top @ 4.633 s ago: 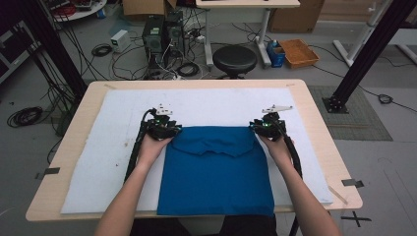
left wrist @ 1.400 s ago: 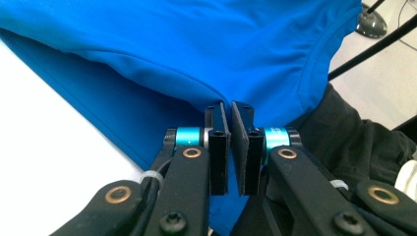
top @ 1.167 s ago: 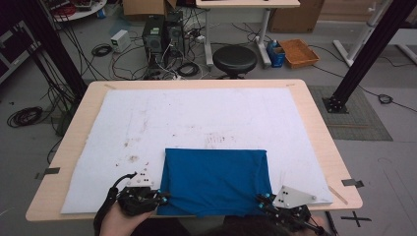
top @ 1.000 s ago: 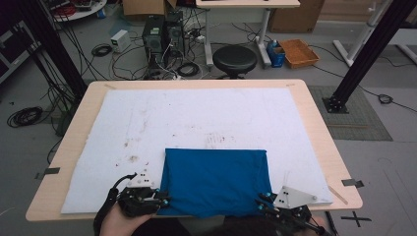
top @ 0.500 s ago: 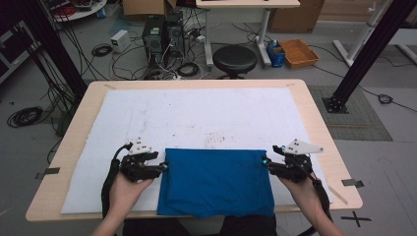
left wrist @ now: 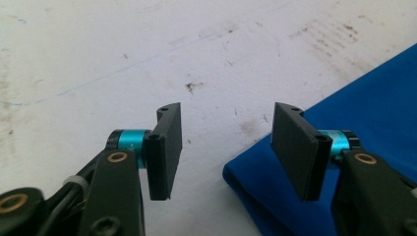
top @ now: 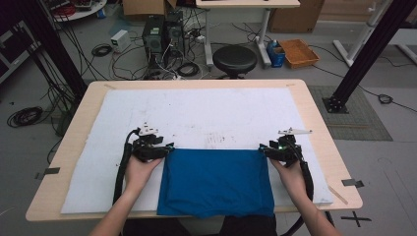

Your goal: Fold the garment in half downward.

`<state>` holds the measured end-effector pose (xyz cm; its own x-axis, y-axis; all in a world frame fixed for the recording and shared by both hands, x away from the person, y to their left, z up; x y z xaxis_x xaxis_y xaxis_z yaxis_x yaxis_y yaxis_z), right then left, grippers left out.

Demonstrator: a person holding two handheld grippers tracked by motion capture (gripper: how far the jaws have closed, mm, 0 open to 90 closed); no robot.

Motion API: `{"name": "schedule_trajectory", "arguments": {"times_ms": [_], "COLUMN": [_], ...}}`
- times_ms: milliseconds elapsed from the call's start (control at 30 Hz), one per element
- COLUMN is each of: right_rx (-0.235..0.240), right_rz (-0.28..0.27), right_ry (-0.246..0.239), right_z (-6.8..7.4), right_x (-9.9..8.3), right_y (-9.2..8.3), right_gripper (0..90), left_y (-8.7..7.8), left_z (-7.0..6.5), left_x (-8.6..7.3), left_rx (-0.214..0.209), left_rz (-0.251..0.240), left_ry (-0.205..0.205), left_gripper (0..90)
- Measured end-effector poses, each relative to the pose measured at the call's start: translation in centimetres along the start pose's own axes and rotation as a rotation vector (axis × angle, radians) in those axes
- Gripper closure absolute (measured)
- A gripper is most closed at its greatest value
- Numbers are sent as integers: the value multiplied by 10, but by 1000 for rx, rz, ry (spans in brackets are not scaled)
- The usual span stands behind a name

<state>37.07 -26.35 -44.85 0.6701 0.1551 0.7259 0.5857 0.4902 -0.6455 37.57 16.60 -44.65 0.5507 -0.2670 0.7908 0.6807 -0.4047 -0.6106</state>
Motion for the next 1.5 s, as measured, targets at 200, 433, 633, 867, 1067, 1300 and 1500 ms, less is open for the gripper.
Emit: {"name": "schedule_trajectory", "arguments": {"times_ms": [200, 433, 633, 867, 1067, 1300, 1500], "right_rx": [-4, -13, 13, 30, 52, 23, 2], "right_rz": [51, 73, 51, 37, 40, 41, 33], "right_ry": [-39, -171, -171, -178, -176, -189, -198], "right_z": [3, 13, 4, -5, -12, -18, -18], "right_x": [-6, -7, 0, 23, 40, 48, 48], "right_y": [10, 10, 9, 20, 32, 43, 42], "right_gripper": [640, 856, 863, 864, 863, 863, 862], "left_y": [8, 5, 5, 11, 18, 25, 32], "left_z": [-6, -13, -10, 3, 14, 21, 23], "left_x": [-7, -13, -12, -7, -3, 8, 14], "left_rx": [0, -8, 3, 18, 15, 16, 17], "left_rz": [72, 67, 53, 20, 13, 2, 2], "left_ry": [30, 69, 104, 81, 51, 69, 81], "left_gripper": [633, 842, 868, 869, 868, 868, 868]}}
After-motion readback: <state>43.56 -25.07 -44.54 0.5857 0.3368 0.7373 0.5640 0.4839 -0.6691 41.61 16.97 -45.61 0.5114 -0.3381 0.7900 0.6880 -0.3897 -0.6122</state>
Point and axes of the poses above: each handheld gripper's, and its own axes: y roughly forward along the jaws, x roughly out of its top, z roughly to its left, the point moved 2 cm from there along y, roughly forward along the jaws, and after that the axes turned 5 degrees about x, right-handed, at the moved point
